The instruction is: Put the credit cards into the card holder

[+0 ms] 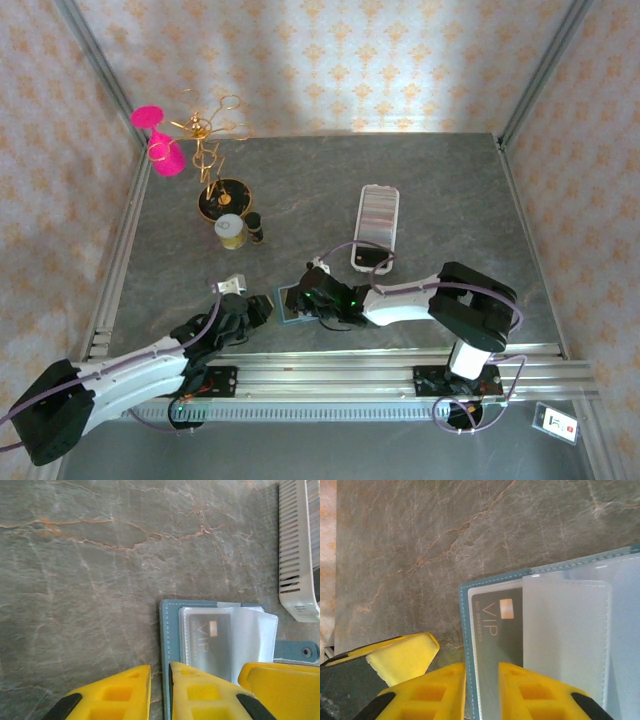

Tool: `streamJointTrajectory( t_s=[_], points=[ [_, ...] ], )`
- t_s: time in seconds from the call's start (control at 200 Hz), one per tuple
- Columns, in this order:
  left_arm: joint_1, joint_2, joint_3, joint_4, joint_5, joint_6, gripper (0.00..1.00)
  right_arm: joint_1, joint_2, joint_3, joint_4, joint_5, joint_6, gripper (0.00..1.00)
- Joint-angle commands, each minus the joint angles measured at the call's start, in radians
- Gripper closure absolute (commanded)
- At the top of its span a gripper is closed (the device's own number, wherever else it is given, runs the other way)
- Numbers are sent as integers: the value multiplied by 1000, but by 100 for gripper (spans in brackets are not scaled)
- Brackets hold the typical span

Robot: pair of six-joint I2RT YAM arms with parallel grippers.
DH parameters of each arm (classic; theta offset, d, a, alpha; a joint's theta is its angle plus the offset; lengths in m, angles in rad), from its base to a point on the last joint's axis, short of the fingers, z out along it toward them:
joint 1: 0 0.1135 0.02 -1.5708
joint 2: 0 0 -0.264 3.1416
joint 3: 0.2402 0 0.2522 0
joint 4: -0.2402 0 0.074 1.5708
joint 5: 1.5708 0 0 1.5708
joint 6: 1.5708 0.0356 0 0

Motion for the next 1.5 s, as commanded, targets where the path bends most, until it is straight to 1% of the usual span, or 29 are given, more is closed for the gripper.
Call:
streamJointTrajectory(
  t_s=[0.0,0.17,0.345,0.465,0.646,0.716,0.761,0.896,0.971,0.981,0.996,1.071,1.221,1.326,1.497],
  points=[
    [6,-24,-20,-77,-66,-36,82,4,23,39,46,-1,4,76],
    [6,-61,-21,-106,-91,-53,82,7,54,60,88,-28,6,76],
    [6,-101,-18,-173,-126,-70,83,9,76,84,139,-44,-8,74],
    [6,-160,-17,-226,-157,-80,83,8,98,102,176,-69,-11,74],
    [6,-246,-16,-279,-168,-84,82,9,129,145,211,-84,-33,73],
    [7,-258,-10,-273,-147,-67,82,8,101,156,151,-34,-65,71],
    [7,-256,-5,-265,-130,-55,78,8,69,155,80,27,-89,69],
    [6,-208,8,-209,-78,-32,72,8,-64,92,-97,175,-141,57],
    [6,-164,21,-167,-48,-15,70,7,-116,61,-198,230,-152,53],
    [6,-157,23,-159,-43,-13,70,6,-120,54,-208,234,-151,50],
    [6,-147,25,-150,-38,-10,69,7,-128,47,-224,241,-150,48],
    [6,-97,39,-119,-12,3,69,2,-157,11,-275,259,-137,45],
    [6,-25,44,-47,26,21,68,-13,-168,-49,-297,259,-115,43],
    [6,12,47,-23,35,27,68,-25,-151,-64,-290,250,-109,44],
    [6,43,43,13,50,30,68,-28,-96,-41,-303,228,-113,43]
  ],
)
